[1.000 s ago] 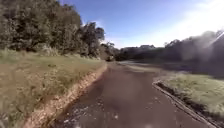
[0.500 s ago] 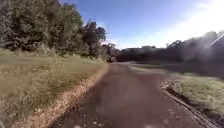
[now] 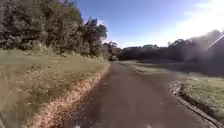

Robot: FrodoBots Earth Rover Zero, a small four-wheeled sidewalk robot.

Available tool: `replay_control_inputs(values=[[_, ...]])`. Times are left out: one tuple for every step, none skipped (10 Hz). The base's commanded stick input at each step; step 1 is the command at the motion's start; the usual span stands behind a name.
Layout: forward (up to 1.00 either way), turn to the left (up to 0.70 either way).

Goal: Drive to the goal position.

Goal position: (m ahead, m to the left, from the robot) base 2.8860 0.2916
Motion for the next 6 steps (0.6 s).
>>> replay_control_inputs(values=[[0.85,-0.34],[0.85,-0.34],[0.85,0.00],[0.85,0.00],[0.85,0.00],[0.85,0.00]])
